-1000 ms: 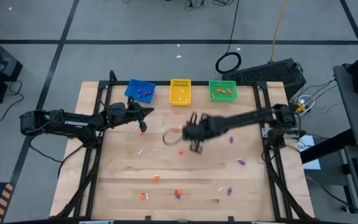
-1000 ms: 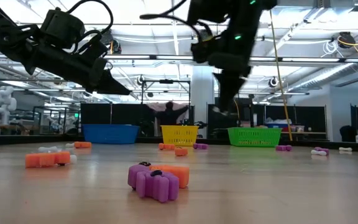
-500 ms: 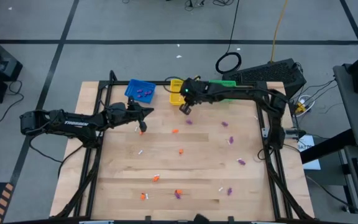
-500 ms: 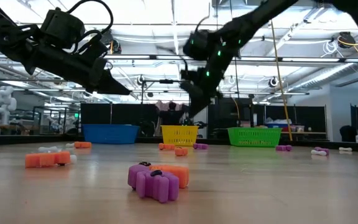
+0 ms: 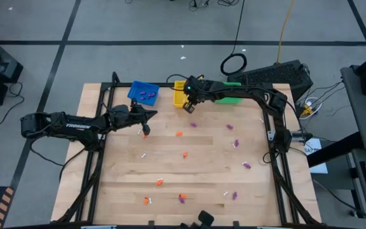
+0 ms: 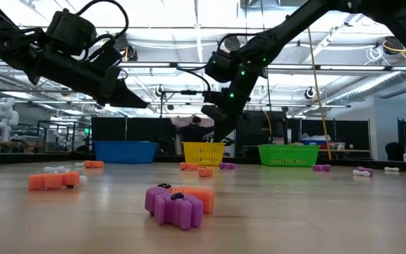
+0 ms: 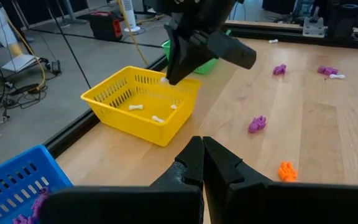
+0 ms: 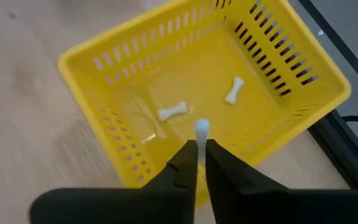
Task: Sort Halloween decoration
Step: Put the white bone toy into the yellow bin
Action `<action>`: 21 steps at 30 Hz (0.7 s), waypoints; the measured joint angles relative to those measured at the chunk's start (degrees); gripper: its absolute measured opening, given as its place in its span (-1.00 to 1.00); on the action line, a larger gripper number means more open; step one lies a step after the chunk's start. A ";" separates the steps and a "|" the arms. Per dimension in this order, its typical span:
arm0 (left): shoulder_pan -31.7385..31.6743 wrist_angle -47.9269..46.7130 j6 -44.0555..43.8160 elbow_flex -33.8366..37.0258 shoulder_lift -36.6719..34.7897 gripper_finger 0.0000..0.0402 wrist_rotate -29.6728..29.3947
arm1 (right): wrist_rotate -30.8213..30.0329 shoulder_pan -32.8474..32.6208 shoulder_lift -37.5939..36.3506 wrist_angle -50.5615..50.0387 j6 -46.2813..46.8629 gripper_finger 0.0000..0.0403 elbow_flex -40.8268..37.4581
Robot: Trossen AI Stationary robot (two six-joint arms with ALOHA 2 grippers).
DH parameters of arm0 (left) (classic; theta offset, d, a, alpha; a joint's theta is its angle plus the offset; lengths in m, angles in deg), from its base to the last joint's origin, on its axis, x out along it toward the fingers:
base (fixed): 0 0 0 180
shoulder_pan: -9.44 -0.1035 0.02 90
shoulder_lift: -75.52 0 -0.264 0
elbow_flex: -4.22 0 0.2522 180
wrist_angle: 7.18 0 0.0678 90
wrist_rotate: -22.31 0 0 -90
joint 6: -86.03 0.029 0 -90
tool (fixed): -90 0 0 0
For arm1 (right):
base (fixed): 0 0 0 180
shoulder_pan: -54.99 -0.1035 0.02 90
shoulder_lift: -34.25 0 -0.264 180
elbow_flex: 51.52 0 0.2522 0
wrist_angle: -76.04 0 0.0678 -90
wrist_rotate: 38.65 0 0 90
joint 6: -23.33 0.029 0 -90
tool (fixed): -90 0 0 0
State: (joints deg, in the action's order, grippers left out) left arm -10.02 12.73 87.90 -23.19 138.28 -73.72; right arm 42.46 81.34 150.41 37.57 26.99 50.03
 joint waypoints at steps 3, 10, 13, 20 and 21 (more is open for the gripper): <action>0.00 -0.30 0.00 0.00 0.00 -1.00 0.59 | -0.07 -0.07 -0.13 0.07 0.11 -0.72 0.00; 0.11 -2.47 -0.02 0.00 0.02 -1.00 1.29 | -0.12 -0.25 -0.53 0.06 -2.26 -0.49 0.00; 0.11 -3.18 0.00 0.00 0.02 -1.00 1.29 | 0.97 -0.85 -2.35 -0.80 -3.01 -0.60 -0.02; 0.11 -7.23 1.86 0.00 0.02 -1.00 0.67 | 1.38 -3.65 -11.38 10.73 -3.04 -0.96 -9.85; 0.11 -7.42 1.91 0.00 0.02 -1.00 0.11 | 1.23 -4.22 -12.95 13.48 -2.21 -0.95 -12.74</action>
State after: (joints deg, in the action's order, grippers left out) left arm -9.91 5.31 89.81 -23.19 138.30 -73.62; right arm 43.69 77.12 137.46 51.05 24.78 37.29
